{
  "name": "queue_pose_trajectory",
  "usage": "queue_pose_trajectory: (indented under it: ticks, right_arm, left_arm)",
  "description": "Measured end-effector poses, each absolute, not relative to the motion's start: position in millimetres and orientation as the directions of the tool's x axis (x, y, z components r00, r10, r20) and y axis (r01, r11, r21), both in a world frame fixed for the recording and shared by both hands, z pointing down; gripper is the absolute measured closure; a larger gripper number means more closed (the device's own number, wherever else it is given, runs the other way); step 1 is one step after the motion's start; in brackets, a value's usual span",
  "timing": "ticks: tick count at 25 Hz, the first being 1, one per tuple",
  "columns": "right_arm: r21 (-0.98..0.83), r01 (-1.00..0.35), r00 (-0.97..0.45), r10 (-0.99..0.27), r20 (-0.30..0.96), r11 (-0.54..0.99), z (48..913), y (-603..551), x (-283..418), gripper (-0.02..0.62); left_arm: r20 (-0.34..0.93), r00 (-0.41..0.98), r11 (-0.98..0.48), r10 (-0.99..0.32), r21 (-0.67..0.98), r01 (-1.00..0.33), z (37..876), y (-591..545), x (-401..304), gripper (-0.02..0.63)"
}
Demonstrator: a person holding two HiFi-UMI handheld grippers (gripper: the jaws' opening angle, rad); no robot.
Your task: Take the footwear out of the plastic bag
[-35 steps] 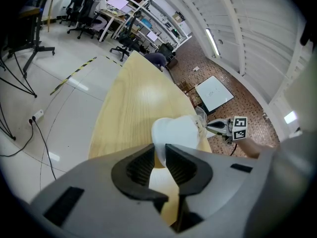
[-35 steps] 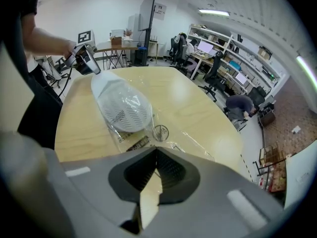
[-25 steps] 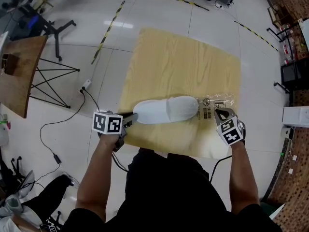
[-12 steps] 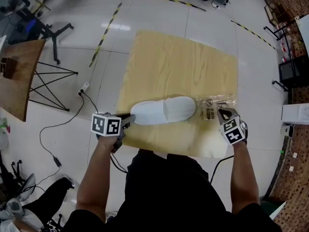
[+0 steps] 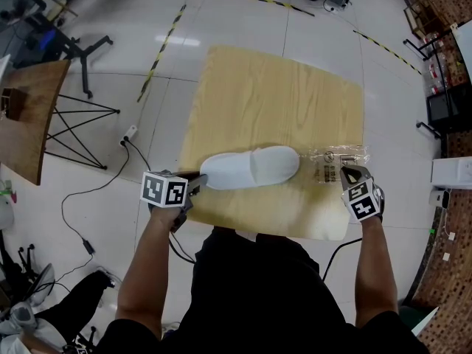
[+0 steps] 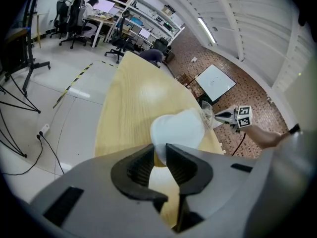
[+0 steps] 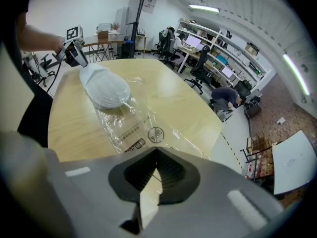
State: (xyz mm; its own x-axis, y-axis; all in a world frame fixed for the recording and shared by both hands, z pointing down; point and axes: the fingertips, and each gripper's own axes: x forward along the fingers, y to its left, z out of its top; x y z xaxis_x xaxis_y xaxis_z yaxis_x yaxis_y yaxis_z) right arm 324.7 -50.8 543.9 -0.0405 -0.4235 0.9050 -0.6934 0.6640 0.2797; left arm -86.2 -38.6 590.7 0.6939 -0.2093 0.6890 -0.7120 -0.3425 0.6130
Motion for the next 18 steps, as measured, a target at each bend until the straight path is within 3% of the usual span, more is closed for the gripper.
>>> queue_pose_trajectory:
  ticks: [18]
  right_arm:
    - [0.353,-0.748,0.039,-0.493,0.869,0.562,509.6,-65.9,370.8,0.592]
  left_arm:
    - [0.702,0.682,-0.366,-0.205,0.592,-0.719,590.1,-42.4,-84.0,0.522]
